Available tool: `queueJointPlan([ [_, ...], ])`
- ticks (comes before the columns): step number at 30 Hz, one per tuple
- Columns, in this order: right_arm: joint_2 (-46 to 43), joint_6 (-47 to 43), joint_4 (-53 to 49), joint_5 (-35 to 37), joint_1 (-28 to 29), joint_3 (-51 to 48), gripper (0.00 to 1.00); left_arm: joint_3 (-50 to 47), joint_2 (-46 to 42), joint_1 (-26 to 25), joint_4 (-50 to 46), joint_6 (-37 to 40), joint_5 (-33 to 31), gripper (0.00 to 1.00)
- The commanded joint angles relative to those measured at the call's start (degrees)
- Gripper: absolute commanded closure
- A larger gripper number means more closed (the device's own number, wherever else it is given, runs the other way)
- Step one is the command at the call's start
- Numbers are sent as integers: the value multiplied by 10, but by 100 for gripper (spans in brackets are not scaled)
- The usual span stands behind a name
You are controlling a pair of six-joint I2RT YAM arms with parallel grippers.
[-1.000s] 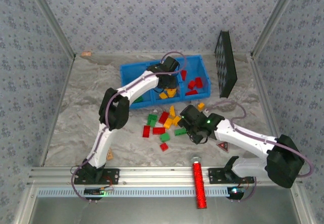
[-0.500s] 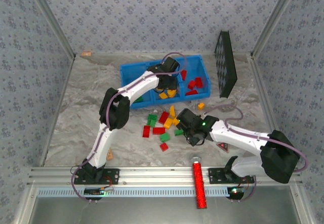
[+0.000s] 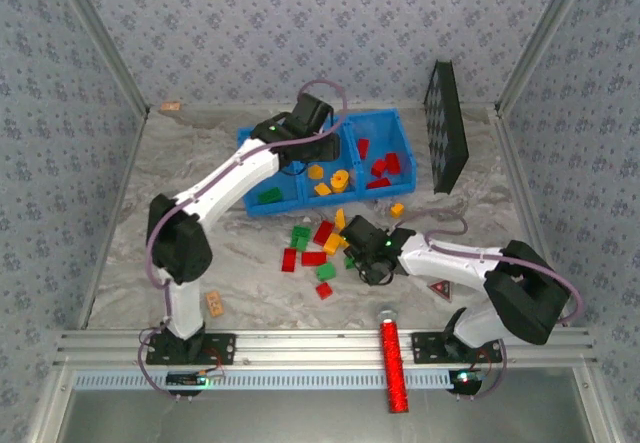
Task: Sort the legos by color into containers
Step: Pick up the lego from the bottom-center of the table, then place the lego in the container.
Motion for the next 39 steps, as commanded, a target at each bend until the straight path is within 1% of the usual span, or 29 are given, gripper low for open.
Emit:
queueJointPlan([
  [1, 25, -1, -5, 5, -3, -2, 47, -60, -64, 4, 12, -10, -12, 49],
  [5, 49, -19, 0, -8, -4, -1, 55, -154, -146, 3, 19, -26, -16, 49],
  [9, 62, -39, -1, -24, -3, -4, 64, -240, -221, 3, -15, -32, -30, 48],
  [14, 35, -81, -43, -16, -5, -3, 71, -351, -330, 4, -60, -50, -41, 47],
  [18, 1, -168, -96, -25, -15, 21, 74, -424, -413, 4, -104, -75, -29, 47],
  [21, -20, -261, -162, -23, -19, 79, 75, -473, -472, 3, -127, -103, -4, 47],
  [25, 0, -429, -234, -20, -27, 217, 75, -543, -538, -4, -148, -169, 34, 46],
  [28, 55, -558, -254, -18, -38, 333, 75, -591, -579, -23, -142, -231, 54, 46],
  [31, 144, -696, -259, -21, -45, 473, 74, -625, -609, -62, -132, -293, 50, 46],
  [35, 271, -812, -266, -27, -44, 651, 74, -646, -621, -126, -131, -356, 24, 45],
  [39, 393, -874, -279, -28, -39, 811, 74, -658, -619, -166, -129, -389, 7, 44],
])
